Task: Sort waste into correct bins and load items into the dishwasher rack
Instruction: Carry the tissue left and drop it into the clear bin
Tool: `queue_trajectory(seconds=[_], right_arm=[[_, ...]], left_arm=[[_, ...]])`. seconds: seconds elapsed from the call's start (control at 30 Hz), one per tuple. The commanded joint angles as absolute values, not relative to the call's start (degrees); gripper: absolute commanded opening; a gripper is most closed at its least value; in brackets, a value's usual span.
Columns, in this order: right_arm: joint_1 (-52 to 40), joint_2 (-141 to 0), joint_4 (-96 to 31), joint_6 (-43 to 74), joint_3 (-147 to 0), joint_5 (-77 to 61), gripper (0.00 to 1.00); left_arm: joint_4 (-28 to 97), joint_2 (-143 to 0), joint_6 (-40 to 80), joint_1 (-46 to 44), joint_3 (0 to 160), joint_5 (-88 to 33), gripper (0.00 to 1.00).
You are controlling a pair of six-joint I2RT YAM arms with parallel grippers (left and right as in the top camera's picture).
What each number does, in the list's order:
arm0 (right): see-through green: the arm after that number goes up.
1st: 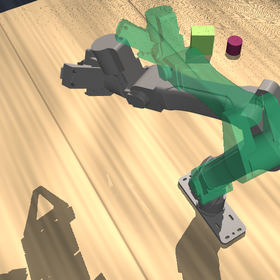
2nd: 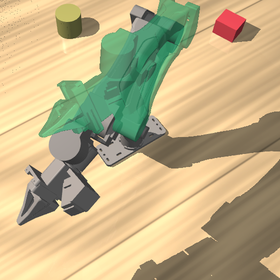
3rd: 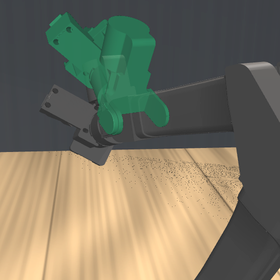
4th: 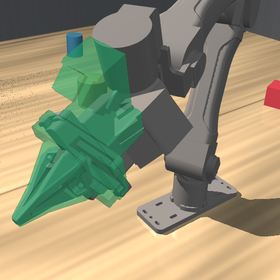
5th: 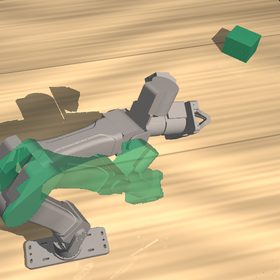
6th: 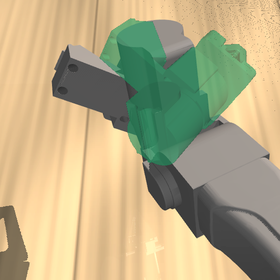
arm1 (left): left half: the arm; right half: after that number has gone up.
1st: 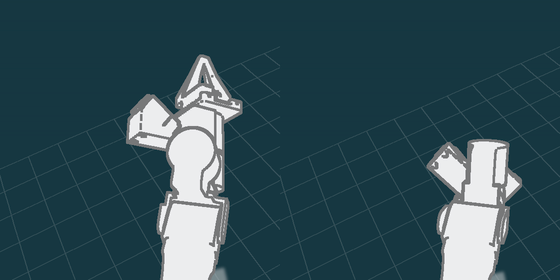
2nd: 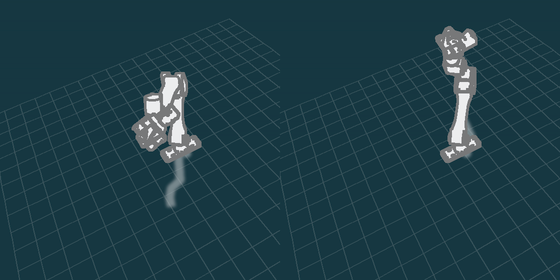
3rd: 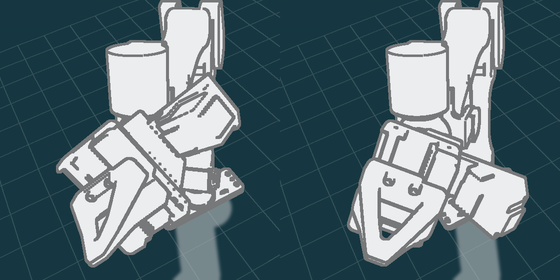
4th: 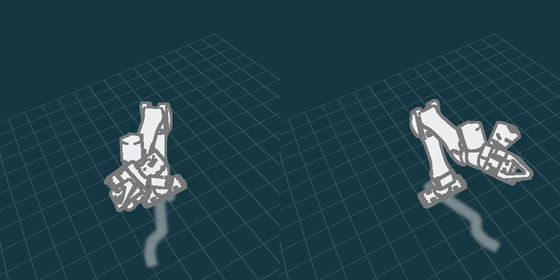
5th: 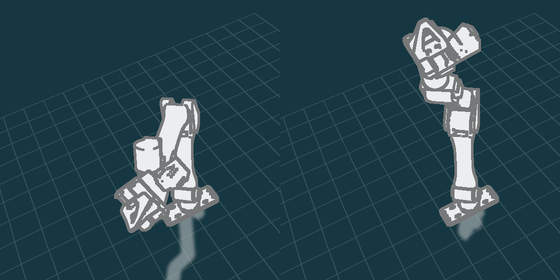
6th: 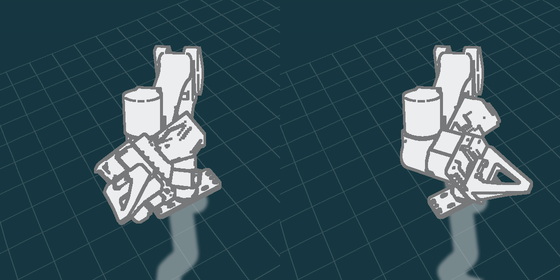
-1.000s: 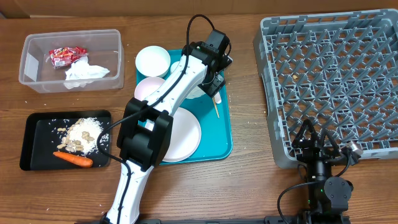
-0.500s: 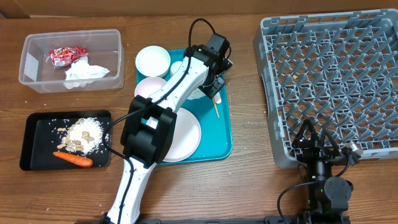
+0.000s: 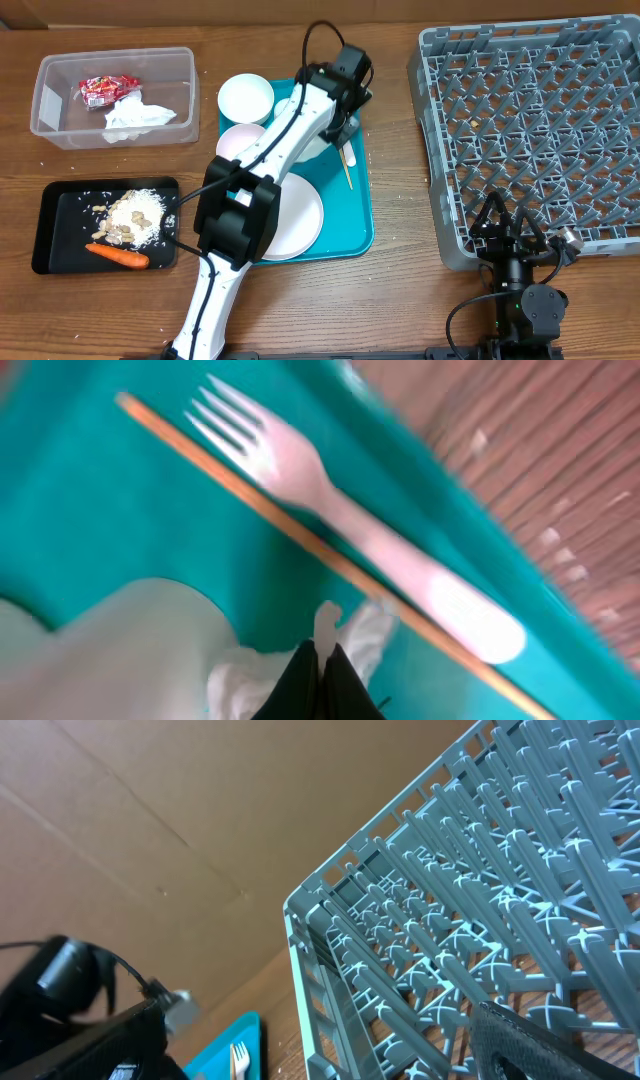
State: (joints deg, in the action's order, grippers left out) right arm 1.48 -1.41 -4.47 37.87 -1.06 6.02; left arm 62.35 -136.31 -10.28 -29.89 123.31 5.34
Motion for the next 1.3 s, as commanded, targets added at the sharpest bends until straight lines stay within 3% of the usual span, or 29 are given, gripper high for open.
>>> queue_trajectory(seconds=[0.0, 0.17, 0.27, 0.53, 0.63, 0.67, 0.7, 0.73, 0.93, 1.07, 1.27], right_arm=[[1.6, -1.4, -4.2, 37.5, -0.5, 6.4, 1.0], [1.6, -1.4, -4.2, 37.5, -0.5, 6.4, 1.0], [1.6, -1.4, -4.2, 37.5, -0.5, 6.4, 1.0], [1.6, -1.4, -4.2, 37.5, -0.5, 6.4, 1.0], [1.6, -1.4, -4.2, 37.5, -0.5, 6.4, 1.0], [1.6, -1.4, -4.2, 37.5, -0.5, 6.4, 1.0], [1.6, -1.4, -4.2, 37.5, -0.5, 6.4, 1.0], [1.6, -1.4, -4.2, 37.5, -0.5, 6.4, 1.0], [1.6, -1.4, -4.2, 37.5, -0.5, 6.4, 1.0], [1.6, -1.4, -4.2, 37.5, -0.5, 6.4, 1.0], [1.6, -1.4, -4.2, 37.5, -0.5, 6.4, 1.0]], left_arm=[[65.7, -133.5, -4.4, -30.0, 134.0, 3.0, 0.04], [72.4, -131.3, -0.7, -27.7, 146.9, 3.3, 0.04], [73.3, -129.1, 5.5, -23.0, 150.5, 12.4, 0.04], [73.6, -130.0, 22.0, 0.3, 150.5, 15.4, 0.04], [73.2, -133.4, 26.8, 9.4, 150.5, 9.9, 0.05], [73.2, -134.6, 27.1, 11.6, 150.5, 6.9, 0.11], [73.2, -135.7, 27.1, 13.2, 150.5, 4.5, 0.31], [73.3, -138.1, 27.1, 16.1, 150.5, -1.2, 1.0], [79.1, -141.9, 26.6, 21.6, 150.5, -15.7, 1.0], [78.9, -137.4, 19.3, 22.5, 150.6, -28.7, 1.0], [80.0, -124.8, 13.6, 17.8, 150.6, -29.8, 1.0]])
